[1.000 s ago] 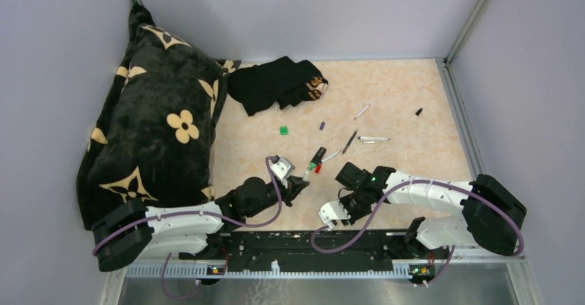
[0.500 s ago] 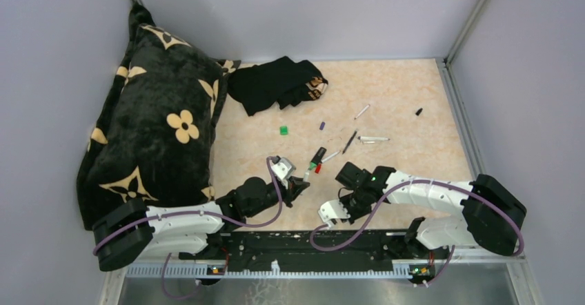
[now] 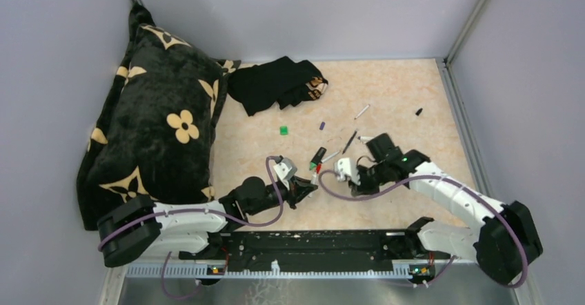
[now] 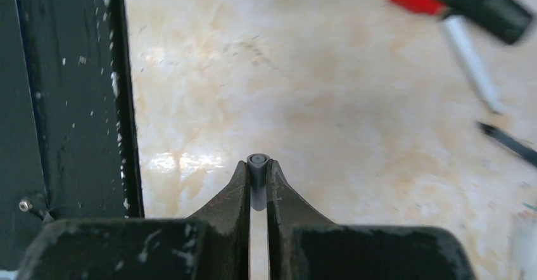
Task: Insert the pens into the pen caps
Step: Insert the pen cap onto the pen.
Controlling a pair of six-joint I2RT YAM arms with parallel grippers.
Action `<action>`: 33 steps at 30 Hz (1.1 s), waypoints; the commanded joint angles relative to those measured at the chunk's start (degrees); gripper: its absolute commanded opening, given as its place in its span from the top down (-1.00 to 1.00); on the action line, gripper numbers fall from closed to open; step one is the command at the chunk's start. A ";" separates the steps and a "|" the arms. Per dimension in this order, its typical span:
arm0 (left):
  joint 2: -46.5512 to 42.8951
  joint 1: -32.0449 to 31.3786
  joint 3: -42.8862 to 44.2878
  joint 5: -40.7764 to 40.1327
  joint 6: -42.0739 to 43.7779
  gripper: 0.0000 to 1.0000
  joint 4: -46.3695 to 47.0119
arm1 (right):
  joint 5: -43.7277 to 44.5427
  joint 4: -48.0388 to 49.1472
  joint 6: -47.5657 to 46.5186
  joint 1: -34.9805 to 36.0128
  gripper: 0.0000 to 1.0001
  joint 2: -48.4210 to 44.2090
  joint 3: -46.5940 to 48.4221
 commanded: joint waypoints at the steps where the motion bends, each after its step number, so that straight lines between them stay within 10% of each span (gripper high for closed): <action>1: 3.52 0.09 1.44 5.24 -2.79 1.00 7.81 | -17.48 1.63 6.08 -12.32 1.00 -5.59 5.66; 12: 13.05 0.08 11.36 11.84 -9.56 1.00 15.49 | -35.57 20.94 39.91 -25.16 1.00 -6.91 16.46; 26: 16.74 0.08 16.49 9.35 -20.98 1.00 18.81 | -42.23 89.74 111.85 -25.22 1.00 -4.68 2.69; 33: 17.71 0.09 17.52 6.70 -22.99 1.00 20.59 | -42.03 91.16 112.98 -24.92 1.00 -5.09 0.79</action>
